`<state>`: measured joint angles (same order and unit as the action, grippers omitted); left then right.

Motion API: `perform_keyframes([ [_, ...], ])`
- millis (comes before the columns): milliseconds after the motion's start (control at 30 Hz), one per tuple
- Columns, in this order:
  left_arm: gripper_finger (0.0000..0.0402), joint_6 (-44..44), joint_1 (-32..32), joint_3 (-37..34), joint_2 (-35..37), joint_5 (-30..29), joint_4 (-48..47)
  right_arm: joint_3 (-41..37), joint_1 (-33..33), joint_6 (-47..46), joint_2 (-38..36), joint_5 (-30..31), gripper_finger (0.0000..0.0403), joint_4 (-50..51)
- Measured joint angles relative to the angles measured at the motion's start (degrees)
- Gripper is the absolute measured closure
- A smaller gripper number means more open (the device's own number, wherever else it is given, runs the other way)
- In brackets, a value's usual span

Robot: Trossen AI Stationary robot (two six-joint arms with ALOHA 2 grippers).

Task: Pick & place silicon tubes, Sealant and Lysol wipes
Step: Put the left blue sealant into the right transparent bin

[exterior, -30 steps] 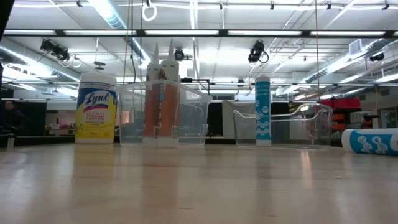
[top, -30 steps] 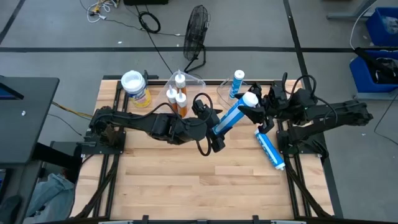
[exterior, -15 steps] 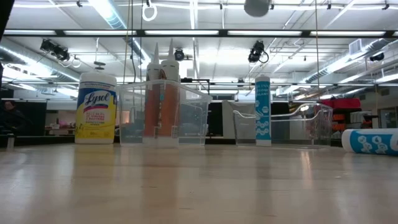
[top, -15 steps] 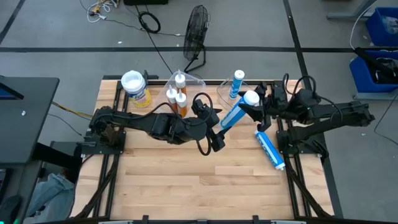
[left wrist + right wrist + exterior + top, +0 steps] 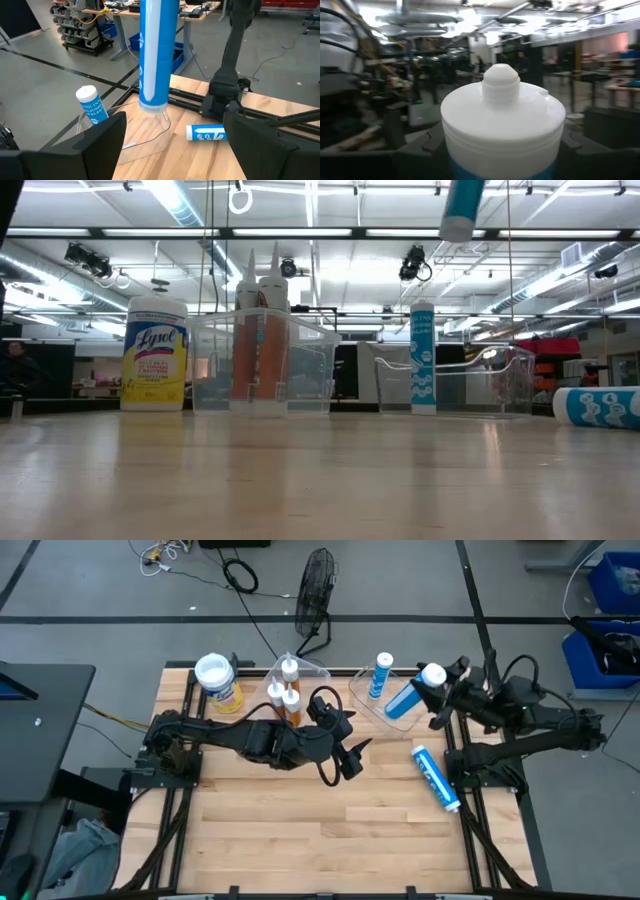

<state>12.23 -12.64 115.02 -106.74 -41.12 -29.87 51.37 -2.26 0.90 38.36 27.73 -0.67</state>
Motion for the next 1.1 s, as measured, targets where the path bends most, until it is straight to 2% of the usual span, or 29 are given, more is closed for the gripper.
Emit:
perform_keyframes([
  [167,0.0065,0.00,0.28,0.00,0.00,0.04,0.00,0.00,1.89,0.21,-2.64,3.29,0.0193,5.14],
  [300,0.0065,0.02,0.59,0.00,0.00,0.21,0.02,-0.45,3.48,0.17,-3.81,3.62,0.0193,7.00],
  [1100,0.0065,-0.02,1.72,0.00,0.00,0.57,-0.78,-17.00,18.08,-3.77,-8.76,4.39,0.0193,0.25],
])
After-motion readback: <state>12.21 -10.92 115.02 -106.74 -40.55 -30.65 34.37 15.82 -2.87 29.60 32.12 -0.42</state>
